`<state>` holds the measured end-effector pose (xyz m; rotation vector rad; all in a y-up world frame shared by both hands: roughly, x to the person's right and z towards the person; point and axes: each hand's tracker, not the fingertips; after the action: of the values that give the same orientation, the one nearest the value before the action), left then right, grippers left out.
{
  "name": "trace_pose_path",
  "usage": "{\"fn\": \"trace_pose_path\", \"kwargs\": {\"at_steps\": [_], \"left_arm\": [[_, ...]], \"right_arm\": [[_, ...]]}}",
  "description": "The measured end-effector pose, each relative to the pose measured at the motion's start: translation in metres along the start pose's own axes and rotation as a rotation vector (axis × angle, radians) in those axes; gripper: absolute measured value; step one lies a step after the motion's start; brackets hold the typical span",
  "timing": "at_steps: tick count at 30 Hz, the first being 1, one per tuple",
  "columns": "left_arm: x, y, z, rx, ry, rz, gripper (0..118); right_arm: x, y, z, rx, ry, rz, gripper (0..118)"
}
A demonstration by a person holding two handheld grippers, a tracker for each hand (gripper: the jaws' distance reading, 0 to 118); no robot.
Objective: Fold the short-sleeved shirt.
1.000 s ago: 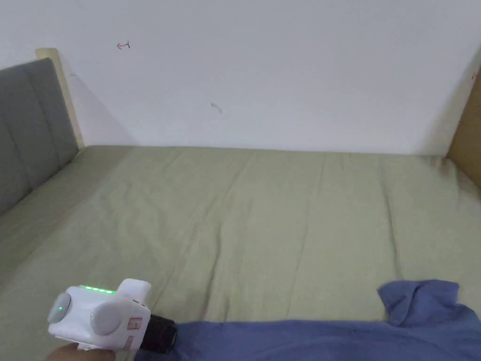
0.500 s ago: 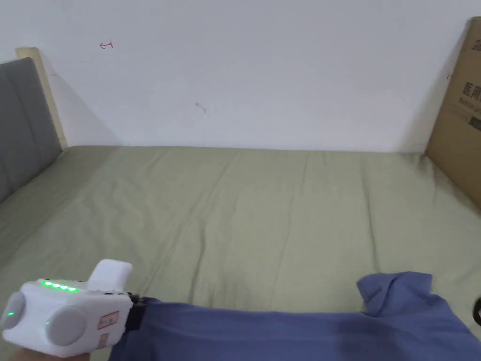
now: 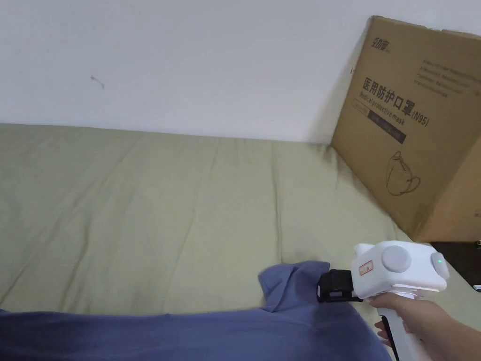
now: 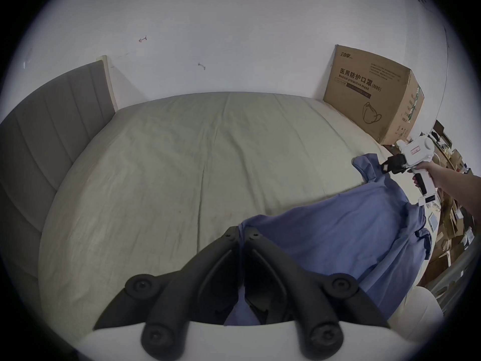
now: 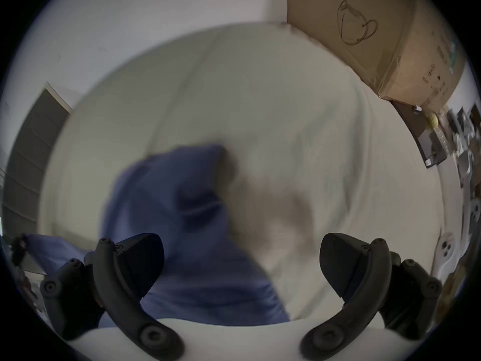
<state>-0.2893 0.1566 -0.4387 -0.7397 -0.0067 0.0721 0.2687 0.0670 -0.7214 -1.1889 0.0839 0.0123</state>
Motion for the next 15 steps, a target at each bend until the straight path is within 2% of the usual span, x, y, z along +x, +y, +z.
{"fn": "trace_pose_path", "kwargs": {"at_steps": [4, 5, 6, 7, 8, 9, 10, 12, 15], "left_arm": [[-0.005, -0.006, -0.012, -0.029, 0.006, -0.004, 1], [-0.005, -0.007, -0.014, -0.034, 0.009, -0.006, 1], [-0.006, -0.008, -0.015, -0.039, 0.012, -0.006, 1], [-0.007, -0.009, -0.016, -0.043, 0.011, -0.003, 1], [-0.008, -0.009, -0.016, -0.046, 0.01, 0.004, 1], [-0.011, -0.01, -0.017, -0.044, 0.007, 0.017, 1], [-0.013, -0.011, -0.017, -0.041, 0.002, 0.033, 1], [-0.015, -0.012, -0.017, -0.049, 0.009, 0.062, 1], [-0.015, -0.017, -0.015, -0.055, 0.01, 0.087, 1]], "right_arm": [[-0.011, -0.004, -0.011, -0.053, 0.031, 0.018, 116], [-0.013, -0.006, -0.007, -0.043, 0.021, 0.028, 112], [-0.013, -0.008, 0.002, -0.028, 0.038, 0.023, 100], [-0.014, -0.01, 0.007, -0.016, 0.041, 0.024, 86], [-0.016, -0.012, 0.012, 0.001, 0.027, 0.031, 65], [-0.017, -0.015, 0.019, 0.03, 0.014, 0.047, 27], [-0.017, -0.02, 0.03, 0.048, 0.052, 0.059, 2], [-0.02, -0.028, 0.04, 0.043, 0.144, 0.063, 2], [-0.021, -0.039, 0.054, 0.069, 0.148, 0.074, 2]]}}
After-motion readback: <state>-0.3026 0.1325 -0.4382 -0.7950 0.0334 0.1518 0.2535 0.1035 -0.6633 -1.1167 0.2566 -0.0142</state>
